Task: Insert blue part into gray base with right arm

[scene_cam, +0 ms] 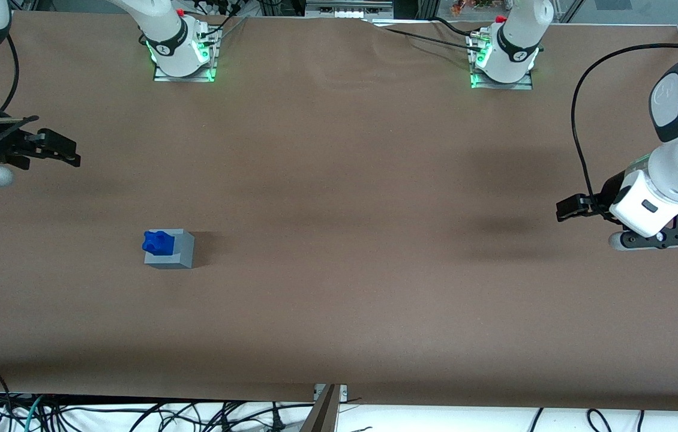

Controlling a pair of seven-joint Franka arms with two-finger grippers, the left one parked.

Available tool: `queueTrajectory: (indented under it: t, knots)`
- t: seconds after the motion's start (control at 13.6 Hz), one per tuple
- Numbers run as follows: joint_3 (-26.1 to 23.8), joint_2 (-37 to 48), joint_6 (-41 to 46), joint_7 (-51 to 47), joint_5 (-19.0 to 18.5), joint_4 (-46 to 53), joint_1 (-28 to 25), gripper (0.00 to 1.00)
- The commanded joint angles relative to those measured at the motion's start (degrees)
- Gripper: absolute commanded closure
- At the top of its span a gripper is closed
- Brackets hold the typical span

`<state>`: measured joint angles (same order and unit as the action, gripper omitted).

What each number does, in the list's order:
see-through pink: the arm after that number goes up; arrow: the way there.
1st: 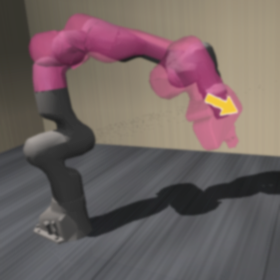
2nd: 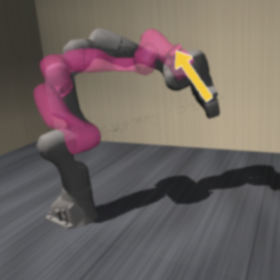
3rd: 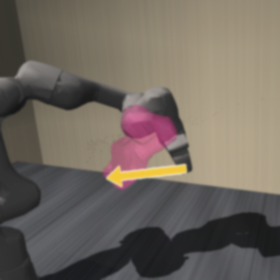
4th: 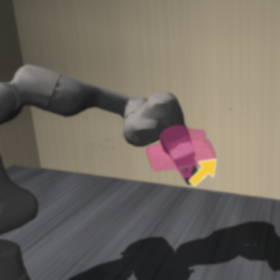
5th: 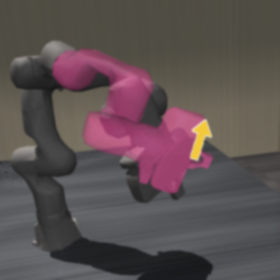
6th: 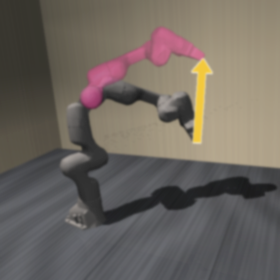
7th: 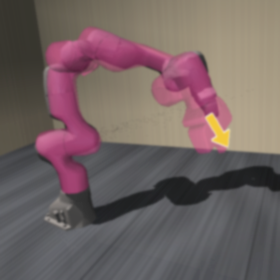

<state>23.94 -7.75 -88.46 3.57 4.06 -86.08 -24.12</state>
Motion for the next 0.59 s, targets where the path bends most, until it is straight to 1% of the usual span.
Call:
queueTrajectory:
  t: [0.0, 0.29, 0.37, 0.44, 0.51]
  knots:
    - [-0.73, 1.24, 0.05, -1.29, -1.16, -1.2, -0.14, 0.01]
    - [-0.82, 1.24, 0.05, -1.37, -1.16, -1.46, -0.23, 0.01]
    - [-1.87, 1.42, 0.05, -1.46, -1.16, -2.25, 0.29, 0.01]
    - [-4.23, 2.29, -0.13, -1.46, -1.25, -2.95, 2.39, 0.01]
    - [-9.56, 2.73, 0.04, -1.46, -1.25, -3.13, 8.5, 0.01]
